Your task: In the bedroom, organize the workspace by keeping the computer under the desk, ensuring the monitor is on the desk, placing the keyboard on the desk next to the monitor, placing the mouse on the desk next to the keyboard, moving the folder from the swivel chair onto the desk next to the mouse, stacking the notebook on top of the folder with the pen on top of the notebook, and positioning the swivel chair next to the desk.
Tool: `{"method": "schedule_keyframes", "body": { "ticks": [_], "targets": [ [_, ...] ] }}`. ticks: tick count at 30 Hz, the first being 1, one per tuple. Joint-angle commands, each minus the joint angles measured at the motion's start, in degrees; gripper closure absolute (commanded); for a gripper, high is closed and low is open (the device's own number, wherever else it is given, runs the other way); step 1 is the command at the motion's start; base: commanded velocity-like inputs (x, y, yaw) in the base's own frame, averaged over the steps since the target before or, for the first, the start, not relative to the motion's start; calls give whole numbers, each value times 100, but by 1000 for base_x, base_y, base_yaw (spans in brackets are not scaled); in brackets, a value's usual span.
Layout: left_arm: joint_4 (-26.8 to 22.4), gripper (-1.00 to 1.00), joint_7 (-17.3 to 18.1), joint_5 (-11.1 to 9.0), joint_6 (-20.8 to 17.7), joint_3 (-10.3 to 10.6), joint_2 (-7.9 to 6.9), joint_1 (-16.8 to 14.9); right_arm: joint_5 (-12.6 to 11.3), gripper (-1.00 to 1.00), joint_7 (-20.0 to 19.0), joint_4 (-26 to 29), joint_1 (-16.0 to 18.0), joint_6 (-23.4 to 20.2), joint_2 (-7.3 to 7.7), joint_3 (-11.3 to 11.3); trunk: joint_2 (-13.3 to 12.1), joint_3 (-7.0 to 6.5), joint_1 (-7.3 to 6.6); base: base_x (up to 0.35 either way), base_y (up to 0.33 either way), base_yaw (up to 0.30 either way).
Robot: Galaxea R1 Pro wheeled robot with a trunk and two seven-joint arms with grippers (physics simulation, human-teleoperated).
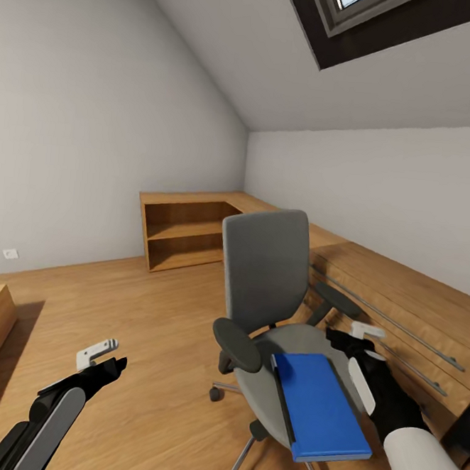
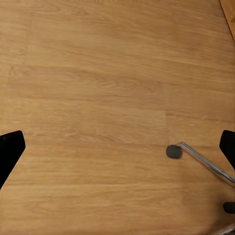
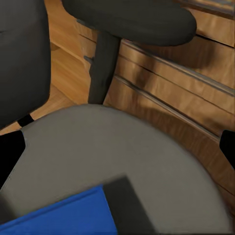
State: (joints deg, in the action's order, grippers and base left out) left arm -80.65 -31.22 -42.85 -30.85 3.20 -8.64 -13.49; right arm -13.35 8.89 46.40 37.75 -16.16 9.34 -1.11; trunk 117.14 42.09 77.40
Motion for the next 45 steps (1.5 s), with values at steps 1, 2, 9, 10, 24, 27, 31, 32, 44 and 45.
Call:
{"method": "schedule_keyframes", "body": {
  "ticks": [1, 2, 9, 10, 24, 27, 31, 32, 44, 45],
  "targets": [
    [-9, -100, -59, -57, -1, 14, -4, -4, -68, -100, 37, 405, -167, -221, 5, -10, 3, 6, -1, 0, 0, 0],
    [-10, -100, -59, -57, -1, 14, -4, -4, -79, -100, 38, 587, -252, -309, 5, -21, 3, 6, -1, 0, 0, 0],
    [-10, -100, -59, -50, 0, 21, 1, -4, -608, -100, 43, 1778, -827, -942, 11, -93, 3, 6, -1, 0, 0, 0],
    [-10, -100, -59, -49, 0, 21, 1, -4, -704, -100, 45, 1843, -854, -1007, 12, -117, 3, 6, -1, 0, 0, 0],
    [-3, -100, -59, -48, 9, 24, 3, -4, -1430, -100, 43, 2100, -988, -1333, 11, -441, 3, 6, -1, 0, 0, 0],
    [-3, -100, -59, -48, 9, 26, 3, -4, -1436, -100, 43, 2101, -988, -1332, 9, -466, 3, 6, -1, 0, 0, 0],
    [-3, -100, -59, -48, 9, 29, 6, -4, -1442, -100, 41, 2101, -989, -1330, -2, -589, 3, 6, -1, 0, 0, 0],
    [-3, -100, -59, -48, 9, 30, 9, -4, -1461, -100, 37, 2107, -989, -1329, -13, -733, 3, 6, -1, 0, 0, 0],
    [4, -100, -59, -57, 9, 40, 20, -4, -1860, -100, 51, 2121, -990, -1328, -16, -852, 3, 6, -1, -153, 100, -64],
    [4, -100, -59, -57, 9, 40, 20, -4, -1861, -100, 51, 2120, -990, -1328, -17, -851, 3, 6, -1, -281, 191, -241]
  ]
}}
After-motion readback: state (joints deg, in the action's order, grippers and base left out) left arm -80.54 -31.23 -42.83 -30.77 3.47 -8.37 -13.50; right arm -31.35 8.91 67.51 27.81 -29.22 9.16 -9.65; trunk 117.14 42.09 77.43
